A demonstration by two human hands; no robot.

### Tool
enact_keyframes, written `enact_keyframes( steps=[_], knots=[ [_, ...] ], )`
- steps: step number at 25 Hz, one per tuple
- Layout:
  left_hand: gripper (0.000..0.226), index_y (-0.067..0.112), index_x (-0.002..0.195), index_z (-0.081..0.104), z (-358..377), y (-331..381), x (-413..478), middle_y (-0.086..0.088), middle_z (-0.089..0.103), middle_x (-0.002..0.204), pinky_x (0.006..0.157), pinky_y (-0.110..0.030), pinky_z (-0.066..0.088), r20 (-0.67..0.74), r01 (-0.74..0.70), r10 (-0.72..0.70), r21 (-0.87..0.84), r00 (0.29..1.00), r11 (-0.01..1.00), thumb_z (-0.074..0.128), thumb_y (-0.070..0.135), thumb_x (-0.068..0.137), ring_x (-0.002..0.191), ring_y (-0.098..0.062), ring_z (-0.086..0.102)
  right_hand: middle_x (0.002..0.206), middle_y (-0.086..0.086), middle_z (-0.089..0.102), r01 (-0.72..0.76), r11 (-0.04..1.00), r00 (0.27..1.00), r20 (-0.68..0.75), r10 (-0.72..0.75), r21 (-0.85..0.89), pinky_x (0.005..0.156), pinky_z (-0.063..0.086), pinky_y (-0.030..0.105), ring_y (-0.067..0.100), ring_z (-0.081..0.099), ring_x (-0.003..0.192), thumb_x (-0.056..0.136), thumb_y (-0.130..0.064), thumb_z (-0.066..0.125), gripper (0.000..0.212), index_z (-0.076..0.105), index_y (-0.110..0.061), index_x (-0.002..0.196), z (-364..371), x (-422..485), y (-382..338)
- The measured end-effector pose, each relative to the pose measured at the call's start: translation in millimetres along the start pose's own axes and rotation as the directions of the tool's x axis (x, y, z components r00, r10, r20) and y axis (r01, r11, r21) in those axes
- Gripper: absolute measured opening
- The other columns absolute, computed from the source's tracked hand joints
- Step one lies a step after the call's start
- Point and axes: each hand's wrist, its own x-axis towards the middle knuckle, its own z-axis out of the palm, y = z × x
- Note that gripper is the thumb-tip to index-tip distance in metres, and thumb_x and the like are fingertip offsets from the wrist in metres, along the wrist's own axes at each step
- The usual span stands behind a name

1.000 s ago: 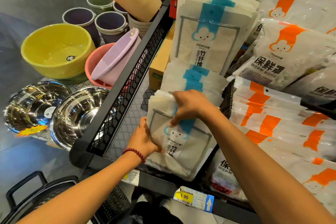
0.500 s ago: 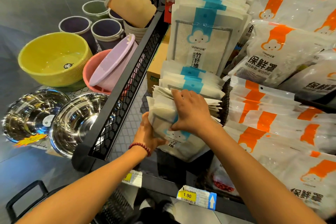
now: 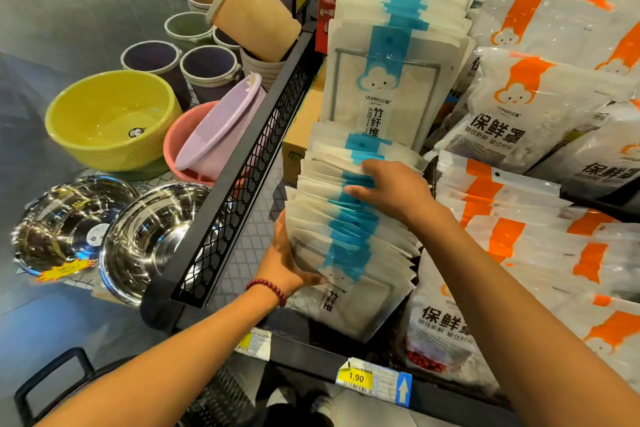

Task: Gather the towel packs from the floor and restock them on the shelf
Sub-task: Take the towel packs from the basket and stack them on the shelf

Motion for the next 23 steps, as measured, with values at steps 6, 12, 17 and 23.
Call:
enact_keyframes(
  steps=[6,12,17,23],
  knots=[
    [0.117,0.018,0.137,0.020,7.6,-15.7,-0.8,0.006,0.047,0.124,0.092,-0.018,0.047,-0.007,0.010,-0.010,-0.003,1.000,1.000,0.089,0.022,0.043,0.114,-0.012,0.050,0.118,0.005,0.061,0.084,0.984,0.992,0.107,-0.068,-0.155,0.079,0.043,0.033,0.026,0.055,0.109,0.086,-0.043,0.060,0.041,0.052,-0.023,0.121,8.1,13.5,5.2],
    [0.125,0.023,0.135,0.028,14.1,-13.1,0.6,-0.006,0.047,0.129,0.091,-0.033,0.051,0.015,0.253,-0.254,-0.186,0.967,0.949,0.095,0.034,0.030,0.119,-0.028,0.048,0.114,0.004,0.061,0.021,1.000,0.995,0.100,-0.019,-0.022,0.073,0.041,0.030,0.023,0.055,0.104,0.084,-0.041,0.062,0.040,0.052,-0.020,0.117,9.8,7.2,9.6],
    [0.093,0.036,0.124,0.033,23.4,3.5,6.5,-0.012,0.046,0.131,0.093,-0.049,0.048,-0.055,0.294,-0.295,-0.033,0.954,0.955,0.087,0.011,0.052,0.119,-0.034,0.048,0.113,0.006,0.062,0.064,0.989,0.997,0.055,-0.057,-0.131,0.078,0.047,0.034,0.026,0.057,0.102,0.085,-0.029,0.062,0.034,0.053,-0.020,0.116,12.1,8.1,5.9],
    [0.059,0.023,0.114,0.046,27.6,-0.8,4.8,-0.011,0.056,0.116,0.088,-0.052,0.051,-0.131,0.147,-0.123,0.193,0.984,0.970,0.076,0.034,0.064,0.114,-0.034,0.053,0.111,0.006,0.062,0.049,0.985,0.999,0.011,-0.048,-0.167,0.072,0.043,0.032,0.027,0.057,0.101,0.086,-0.028,0.060,0.032,0.052,-0.019,0.115,14.4,5.0,2.7]
  ],
)
